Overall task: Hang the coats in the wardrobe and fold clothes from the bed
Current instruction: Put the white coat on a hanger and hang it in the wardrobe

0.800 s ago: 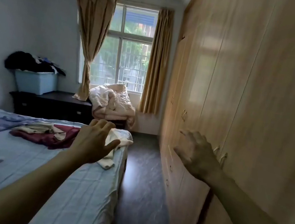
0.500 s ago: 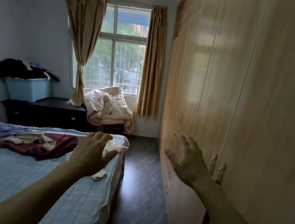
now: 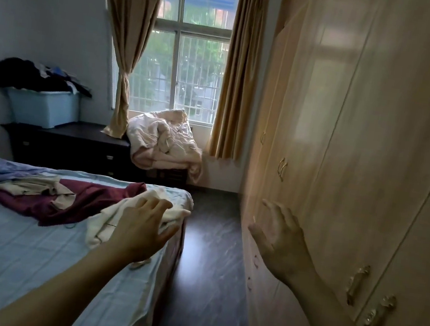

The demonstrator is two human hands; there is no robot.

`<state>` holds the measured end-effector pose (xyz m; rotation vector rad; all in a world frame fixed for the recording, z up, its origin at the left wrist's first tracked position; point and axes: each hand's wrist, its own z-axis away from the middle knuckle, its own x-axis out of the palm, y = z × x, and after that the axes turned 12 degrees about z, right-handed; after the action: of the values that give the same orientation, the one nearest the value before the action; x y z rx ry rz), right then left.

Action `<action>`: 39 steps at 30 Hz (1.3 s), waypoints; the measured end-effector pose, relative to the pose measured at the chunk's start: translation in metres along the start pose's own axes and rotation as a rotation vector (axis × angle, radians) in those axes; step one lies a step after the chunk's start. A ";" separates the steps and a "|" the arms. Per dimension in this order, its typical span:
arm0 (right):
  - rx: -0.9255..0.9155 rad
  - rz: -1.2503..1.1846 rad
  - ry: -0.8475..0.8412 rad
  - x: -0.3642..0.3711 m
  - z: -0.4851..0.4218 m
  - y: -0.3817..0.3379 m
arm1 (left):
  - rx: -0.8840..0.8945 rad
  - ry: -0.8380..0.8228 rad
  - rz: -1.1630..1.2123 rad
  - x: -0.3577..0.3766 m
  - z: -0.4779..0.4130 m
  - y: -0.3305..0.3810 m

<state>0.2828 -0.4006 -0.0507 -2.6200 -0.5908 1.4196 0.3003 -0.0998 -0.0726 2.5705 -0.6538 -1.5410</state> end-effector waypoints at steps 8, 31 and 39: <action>-0.024 0.099 -0.081 0.085 -0.129 0.017 | -0.031 -0.005 0.117 0.065 -0.124 -0.076; -0.092 -0.028 -0.162 0.294 -0.451 0.151 | -0.088 -0.077 0.024 0.241 -0.445 -0.176; -0.086 -0.048 -0.215 0.361 -0.577 0.206 | -0.146 -0.062 0.019 0.298 -0.572 -0.208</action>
<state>0.9935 -0.3989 -0.0671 -2.5139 -0.7493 1.7112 0.9779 -0.1156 -0.0938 2.4129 -0.5471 -1.6047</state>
